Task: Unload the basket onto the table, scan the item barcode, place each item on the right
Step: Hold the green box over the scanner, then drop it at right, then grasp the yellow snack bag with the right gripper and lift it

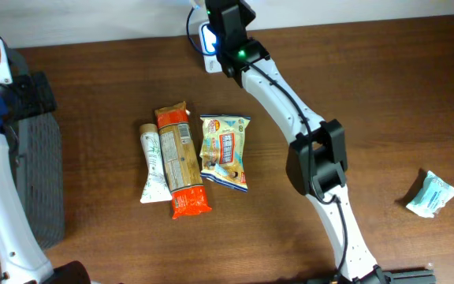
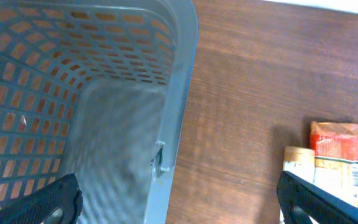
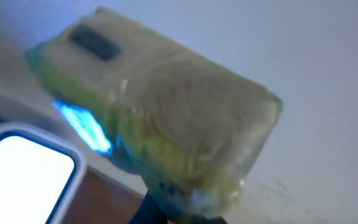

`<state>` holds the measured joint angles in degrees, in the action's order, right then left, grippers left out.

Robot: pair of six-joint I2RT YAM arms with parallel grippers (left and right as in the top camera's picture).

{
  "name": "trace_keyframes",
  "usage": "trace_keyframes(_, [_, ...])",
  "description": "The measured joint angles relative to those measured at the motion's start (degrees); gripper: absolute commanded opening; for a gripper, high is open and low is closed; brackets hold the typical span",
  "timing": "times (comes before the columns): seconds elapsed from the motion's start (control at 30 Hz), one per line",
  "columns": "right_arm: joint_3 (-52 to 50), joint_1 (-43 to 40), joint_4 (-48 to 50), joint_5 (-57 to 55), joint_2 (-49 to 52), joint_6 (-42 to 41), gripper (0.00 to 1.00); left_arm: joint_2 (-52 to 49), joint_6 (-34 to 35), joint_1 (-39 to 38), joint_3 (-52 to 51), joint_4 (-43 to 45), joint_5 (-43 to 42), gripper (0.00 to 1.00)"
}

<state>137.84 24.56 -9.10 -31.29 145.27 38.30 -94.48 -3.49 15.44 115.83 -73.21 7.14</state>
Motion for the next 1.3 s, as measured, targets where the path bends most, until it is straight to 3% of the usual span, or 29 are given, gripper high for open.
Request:
trace_keyframes(0.13, [-0.17,-1.29,4.35,1.53,6.54,11.08,0.04,0.0,0.0,0.0,0.0,0.04,0.0,0.99])
trace_keyframes(0.37, [-1.16,-1.27,3.65,2.05,7.06,13.16,0.04,0.0,0.0,0.0,0.0,0.07,0.0,0.99])
trace_keyframes(0.43, [-1.16,-1.27,-1.14,2.56,6.99,12.94,0.04,0.0,0.0,0.0,0.0,0.07,-0.02,0.99])
trace_keyframes(0.53, [-2.47,-2.58,-22.4,13.16,-0.9,1.03,0.04,0.0,0.0,0.0,0.0,-0.07,-0.02,0.99])
trace_keyframes(0.67, [-1.68,-9.01,-51.91,24.02,-25.86,-22.71,0.04,-0.02,0.0,0.0,0.0,0.11,0.0,0.99])
trace_keyframes(0.7, [-0.15,-14.16,-68.02,25.49,-31.19,-31.69,0.04,-0.02,0.0,0.0,0.0,0.2,-0.02,0.99])
trace_keyframes(0.8, [-1.79,-27.1,-86.18,26.14,-26.84,-43.71,0.04,-0.02,0.0,0.0,0.0,0.0,0.0,0.99])
trace_keyframes(0.9, [-9.92,-35.34,-86.73,26.64,-22.71,-47.58,0.04,-0.02,0.0,0.0,0.0,0.07,-0.02,0.99])
trace_keyframes(0.93, [-15.69,-39.39,-85.57,26.67,-22.23,-48.43,0.21,-0.02,0.0,0.02,0.0,0.09,0.0,0.99])
trace_keyframes(0.97, [-18.88,-41.51,-83.89,26.67,-22.18,-48.83,0.44,-0.02,0.0,0.0,0.0,0.07,-0.02,0.99])
trace_keyframes(1.07, [-26.77,-46.99,-82.18,26.73,-22.18,-48.92,0.77,-0.02,0.0,0.0,0.0,0.04,0.0,0.99])
trace_keyframes(1.1, [-26.49,-47.74,-82.44,31.39,-22.21,-45.22,0.84,-0.02,0.0,0.0,0.0,0.04,-0.02,0.99])
trace_keyframes(1.2, [-22.77,-42.53,-82.34,46.71,-22.21,-33.4,0.87,-0.02,0.0,0.0,0.0,0.02,-0.02,0.99])
trace_keyframes(1.23, [-22.16,-36.74,-81.15,49.94,-22.21,-30.99,0.97,-0.02,0.0,0.0,0.0,0.02,0.0,0.99])
trace_keyframes(1.3, [-21.86,-23.52,-76.89,52.74,-22.21,-30.4,0.99,-0.02,0.0,0.0,0.0,0.02,0.0,0.99])
